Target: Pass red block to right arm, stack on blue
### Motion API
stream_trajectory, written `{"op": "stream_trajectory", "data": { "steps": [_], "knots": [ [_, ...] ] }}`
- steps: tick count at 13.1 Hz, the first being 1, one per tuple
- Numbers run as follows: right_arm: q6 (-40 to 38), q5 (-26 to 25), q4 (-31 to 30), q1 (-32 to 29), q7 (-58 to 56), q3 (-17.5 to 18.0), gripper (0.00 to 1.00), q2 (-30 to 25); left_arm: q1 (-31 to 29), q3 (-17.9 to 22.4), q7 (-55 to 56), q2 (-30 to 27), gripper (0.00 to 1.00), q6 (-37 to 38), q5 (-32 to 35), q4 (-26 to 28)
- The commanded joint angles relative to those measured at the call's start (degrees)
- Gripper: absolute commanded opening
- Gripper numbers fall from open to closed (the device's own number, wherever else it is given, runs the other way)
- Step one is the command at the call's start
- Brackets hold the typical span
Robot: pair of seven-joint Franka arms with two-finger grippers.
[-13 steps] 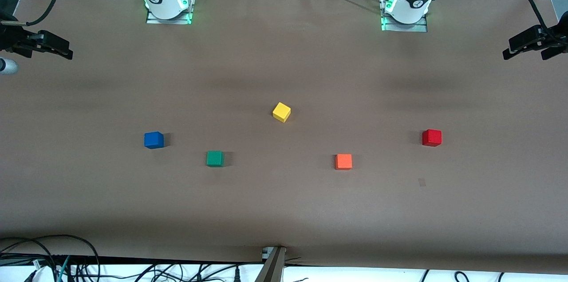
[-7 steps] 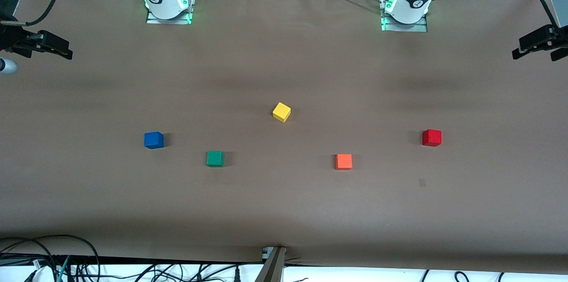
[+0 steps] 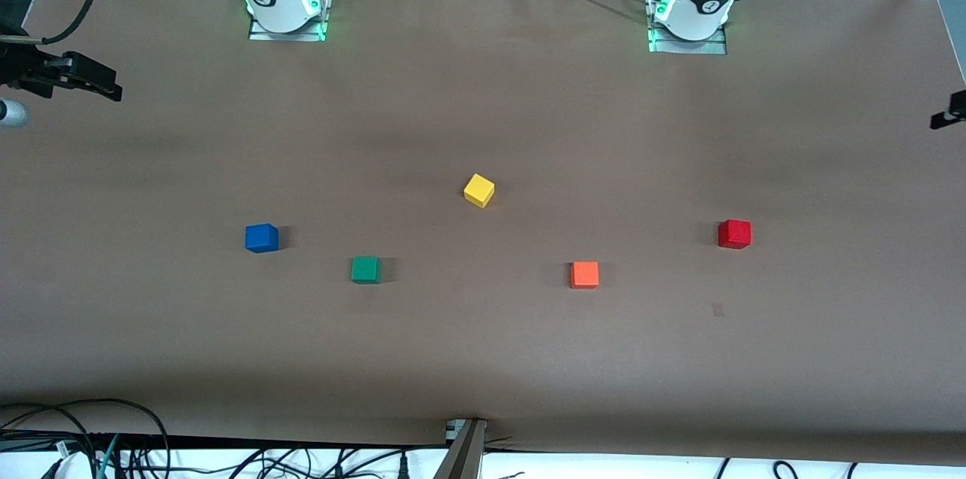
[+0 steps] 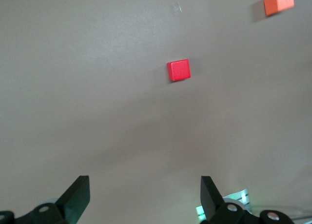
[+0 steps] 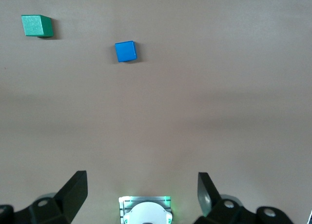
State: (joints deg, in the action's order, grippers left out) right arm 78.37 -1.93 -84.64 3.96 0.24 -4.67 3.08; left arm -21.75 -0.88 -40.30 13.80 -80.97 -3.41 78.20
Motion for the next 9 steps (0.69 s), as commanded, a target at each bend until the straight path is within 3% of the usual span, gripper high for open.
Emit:
{"op": "stream_trajectory", "data": {
  "steps": [1, 5, 9],
  "knots": [
    [0.29, 0.96, -0.08, -0.45, -0.5, 0.01, 1.0, -0.36, -4.07, -0.71, -11.25, 6.74, 1.0, 1.0, -0.27, -6.39],
    [0.29, 1.05, -0.09, -0.45, -0.51, 0.01, 1.0, -0.09, -10.58, -0.71, -29.17, 14.04, 1.0, -3.92, -6.32, -6.84],
    [0.29, 1.05, -0.08, -0.45, -0.51, 0.01, 1.0, 0.0, -14.46, -0.71, -45.52, 25.11, 1.0, -7.17, -18.89, -6.92]
  ]
}}
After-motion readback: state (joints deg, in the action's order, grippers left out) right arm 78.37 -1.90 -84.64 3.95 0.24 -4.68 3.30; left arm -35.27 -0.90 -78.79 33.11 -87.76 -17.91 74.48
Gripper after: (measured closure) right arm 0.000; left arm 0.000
